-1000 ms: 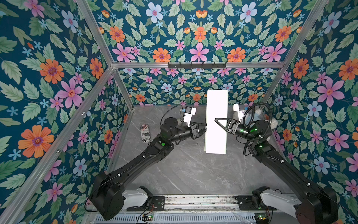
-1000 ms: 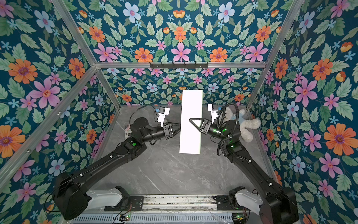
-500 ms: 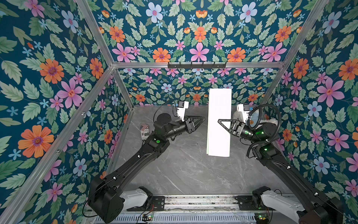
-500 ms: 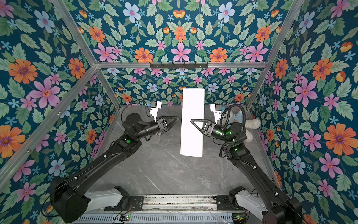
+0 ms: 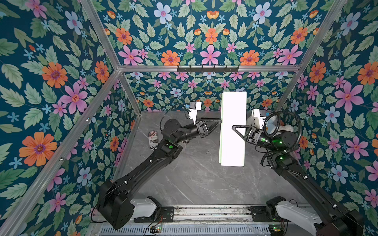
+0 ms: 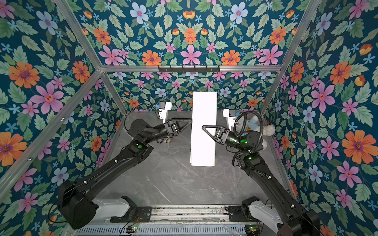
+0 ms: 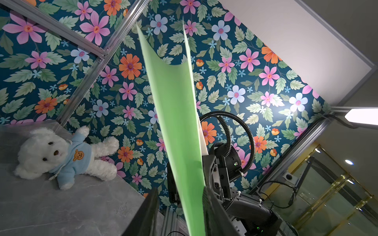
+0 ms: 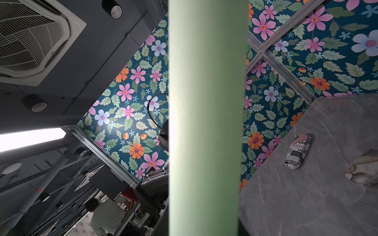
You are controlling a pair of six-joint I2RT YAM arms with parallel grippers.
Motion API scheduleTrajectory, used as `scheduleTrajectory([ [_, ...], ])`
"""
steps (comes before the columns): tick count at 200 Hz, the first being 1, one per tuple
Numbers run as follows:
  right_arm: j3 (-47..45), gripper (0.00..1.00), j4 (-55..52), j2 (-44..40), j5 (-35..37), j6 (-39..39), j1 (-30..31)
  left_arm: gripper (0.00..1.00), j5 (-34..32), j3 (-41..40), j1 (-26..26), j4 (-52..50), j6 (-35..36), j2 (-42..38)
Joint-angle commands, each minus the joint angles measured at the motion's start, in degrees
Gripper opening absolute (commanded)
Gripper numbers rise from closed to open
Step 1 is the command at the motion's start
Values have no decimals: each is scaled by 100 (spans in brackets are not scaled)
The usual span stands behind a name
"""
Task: Fold the rectangular paper in half along the long edge
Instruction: Fold the paper.
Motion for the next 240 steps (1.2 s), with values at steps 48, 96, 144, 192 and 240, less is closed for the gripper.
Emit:
scheduleTrajectory([
  [48, 80, 28, 178, 122, 126, -41, 12, 40, 33, 31, -128, 167, -7, 3],
  [96, 221, 28, -268, 144, 283, -348, 67, 40, 6, 29, -190, 84, 40, 82],
  [144, 476, 28, -1032, 133, 581, -902, 234, 40, -11, 65, -260, -47, 130, 136],
  [192, 565, 28, -1458, 107, 788, -1204, 273, 40, -38, 55, -278, -150, 203, 111],
  [240, 594, 28, -1700, 66, 940, -1378, 282, 39, -33, 48, -296, -174, 219, 135],
])
